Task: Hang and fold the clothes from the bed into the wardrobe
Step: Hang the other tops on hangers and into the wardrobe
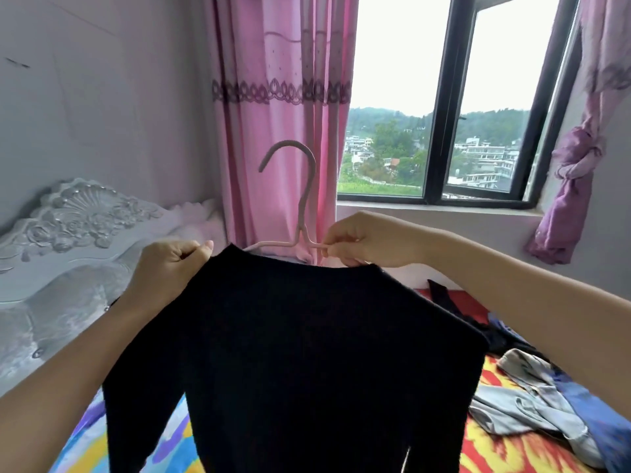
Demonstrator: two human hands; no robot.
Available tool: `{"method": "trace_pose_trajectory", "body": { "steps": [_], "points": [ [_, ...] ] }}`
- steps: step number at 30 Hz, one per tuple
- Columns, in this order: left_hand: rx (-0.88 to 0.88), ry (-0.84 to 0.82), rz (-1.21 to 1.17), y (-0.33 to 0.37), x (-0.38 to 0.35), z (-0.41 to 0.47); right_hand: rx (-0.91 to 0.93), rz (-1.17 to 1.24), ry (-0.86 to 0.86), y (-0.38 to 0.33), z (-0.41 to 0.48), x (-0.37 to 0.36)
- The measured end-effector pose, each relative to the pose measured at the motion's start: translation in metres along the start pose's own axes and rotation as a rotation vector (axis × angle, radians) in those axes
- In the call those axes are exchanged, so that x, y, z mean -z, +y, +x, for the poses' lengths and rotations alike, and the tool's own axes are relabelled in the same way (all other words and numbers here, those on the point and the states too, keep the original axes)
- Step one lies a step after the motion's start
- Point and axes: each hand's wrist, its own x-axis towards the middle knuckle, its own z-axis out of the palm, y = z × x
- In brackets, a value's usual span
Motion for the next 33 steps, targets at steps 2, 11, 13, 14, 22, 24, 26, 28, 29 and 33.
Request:
{"method": "trace_pose_trajectory", "body": {
  "steps": [2, 11, 13, 14, 22, 24, 26, 28, 29, 33],
  "points": [
    [0.008, -0.047, -0.030, -0.003, -0.002, 0.002, -0.033, 0.048, 0.006, 0.000, 0.001, -0.004],
    [-0.104, -0.446, -0.118, -0.001, 0.002, -0.004, -0.228, 0.558, 0.095, 0.007, 0.002, -0.002],
    [-0.095, -0.380, -0.126, -0.008, 0.007, -0.013, -0.231, 0.509, 0.039, 0.007, -0.003, 0.002],
    [-0.100, -0.354, -0.118, -0.010, 0.012, -0.018, -0.241, 0.475, 0.011, 0.007, -0.005, 0.004],
    [0.039, -0.396, -0.070, -0.008, 0.050, -0.066, -0.139, 0.328, -0.019, -0.016, -0.017, -0.015],
    [0.142, -0.381, -0.072, -0.001, 0.069, -0.092, -0.058, 0.373, 0.003, -0.025, -0.026, -0.018],
    [0.214, -0.363, -0.048, 0.011, 0.089, -0.123, 0.017, 0.395, -0.007, -0.032, -0.037, -0.019],
    [0.299, -0.333, -0.002, 0.024, 0.107, -0.158, 0.098, 0.422, -0.041, -0.041, -0.049, -0.021],
    [0.361, -0.300, 0.015, 0.033, 0.116, -0.175, 0.141, 0.433, -0.069, -0.047, -0.054, -0.021],
    [0.493, -0.178, 0.127, 0.074, 0.169, -0.251, 0.315, 0.466, -0.165, -0.090, -0.067, -0.036]
  ]
}}
